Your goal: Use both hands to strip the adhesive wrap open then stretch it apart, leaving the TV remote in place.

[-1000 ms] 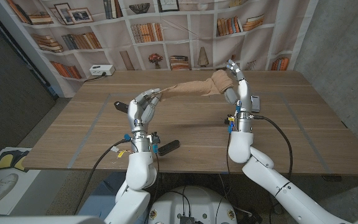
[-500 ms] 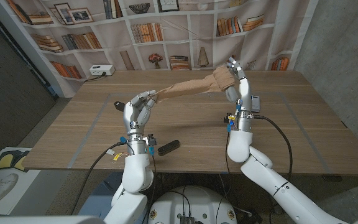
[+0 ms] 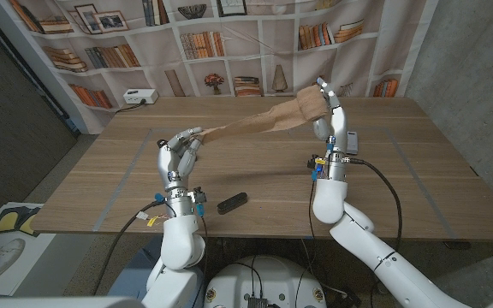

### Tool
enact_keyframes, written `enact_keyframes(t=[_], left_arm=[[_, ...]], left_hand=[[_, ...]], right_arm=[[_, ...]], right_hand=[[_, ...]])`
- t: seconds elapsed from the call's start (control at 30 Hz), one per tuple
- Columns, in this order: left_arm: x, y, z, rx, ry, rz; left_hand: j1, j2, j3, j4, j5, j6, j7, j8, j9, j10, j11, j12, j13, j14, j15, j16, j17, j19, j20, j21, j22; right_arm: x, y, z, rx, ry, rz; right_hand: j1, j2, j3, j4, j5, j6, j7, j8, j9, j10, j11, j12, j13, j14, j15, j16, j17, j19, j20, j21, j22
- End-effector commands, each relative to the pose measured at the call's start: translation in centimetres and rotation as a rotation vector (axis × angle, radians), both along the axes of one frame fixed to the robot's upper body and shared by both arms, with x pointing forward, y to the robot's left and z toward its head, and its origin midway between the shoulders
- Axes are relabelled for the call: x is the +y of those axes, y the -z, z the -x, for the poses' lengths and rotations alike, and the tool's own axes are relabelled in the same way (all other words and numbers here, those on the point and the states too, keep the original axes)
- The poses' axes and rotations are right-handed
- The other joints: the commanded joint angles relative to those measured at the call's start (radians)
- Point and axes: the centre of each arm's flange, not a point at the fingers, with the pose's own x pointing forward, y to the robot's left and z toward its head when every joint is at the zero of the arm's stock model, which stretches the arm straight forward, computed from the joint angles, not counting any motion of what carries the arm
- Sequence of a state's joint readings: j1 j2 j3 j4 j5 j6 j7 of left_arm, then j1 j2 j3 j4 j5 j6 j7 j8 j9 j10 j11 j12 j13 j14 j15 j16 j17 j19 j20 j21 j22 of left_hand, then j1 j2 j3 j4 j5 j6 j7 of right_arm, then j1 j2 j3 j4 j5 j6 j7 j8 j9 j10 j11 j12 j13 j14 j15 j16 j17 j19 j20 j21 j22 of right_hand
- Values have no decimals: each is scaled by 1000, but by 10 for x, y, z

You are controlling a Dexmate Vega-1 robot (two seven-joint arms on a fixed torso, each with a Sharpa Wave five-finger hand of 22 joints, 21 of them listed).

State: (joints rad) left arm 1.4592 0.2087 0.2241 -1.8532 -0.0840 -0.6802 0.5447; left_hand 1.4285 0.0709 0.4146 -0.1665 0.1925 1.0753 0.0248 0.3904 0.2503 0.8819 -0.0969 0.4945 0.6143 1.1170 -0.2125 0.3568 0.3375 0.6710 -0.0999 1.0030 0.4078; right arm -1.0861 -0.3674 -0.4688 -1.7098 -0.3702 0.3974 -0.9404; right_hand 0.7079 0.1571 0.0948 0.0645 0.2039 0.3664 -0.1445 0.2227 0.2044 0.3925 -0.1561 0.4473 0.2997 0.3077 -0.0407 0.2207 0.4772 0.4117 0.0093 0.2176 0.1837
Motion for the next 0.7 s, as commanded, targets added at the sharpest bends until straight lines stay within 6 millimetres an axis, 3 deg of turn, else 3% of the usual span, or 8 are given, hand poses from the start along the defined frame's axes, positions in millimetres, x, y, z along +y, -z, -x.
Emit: enact_keyframes(t=[0.03,0.7], left_arm=[[23,11,10,10,-69,57],[49,19,11,25,-115,124]], left_hand=[[9,3,-2,1,6,-4,4,-3,0,-5,0,-7,2,12,-17,-3,6,-9,3,13,-1],[8,7,1,2,7,-14,2,-11,-5,-9,3,-13,0,7,-15,-17,14,-25,6,32,-19]], right_arm=[[1,4,-1,8,-37,-17],[1,9,-2,27,-62,-43]], right_hand=[[-16,-3,-2,8,6,7,3,6,2,7,10,-2,3,6,-166,-5,-1,2,5,-4,2],[-65,-19,-25,34,10,10,18,2,0,11,24,-8,4,4,-164,-6,-8,3,11,-4,2]])
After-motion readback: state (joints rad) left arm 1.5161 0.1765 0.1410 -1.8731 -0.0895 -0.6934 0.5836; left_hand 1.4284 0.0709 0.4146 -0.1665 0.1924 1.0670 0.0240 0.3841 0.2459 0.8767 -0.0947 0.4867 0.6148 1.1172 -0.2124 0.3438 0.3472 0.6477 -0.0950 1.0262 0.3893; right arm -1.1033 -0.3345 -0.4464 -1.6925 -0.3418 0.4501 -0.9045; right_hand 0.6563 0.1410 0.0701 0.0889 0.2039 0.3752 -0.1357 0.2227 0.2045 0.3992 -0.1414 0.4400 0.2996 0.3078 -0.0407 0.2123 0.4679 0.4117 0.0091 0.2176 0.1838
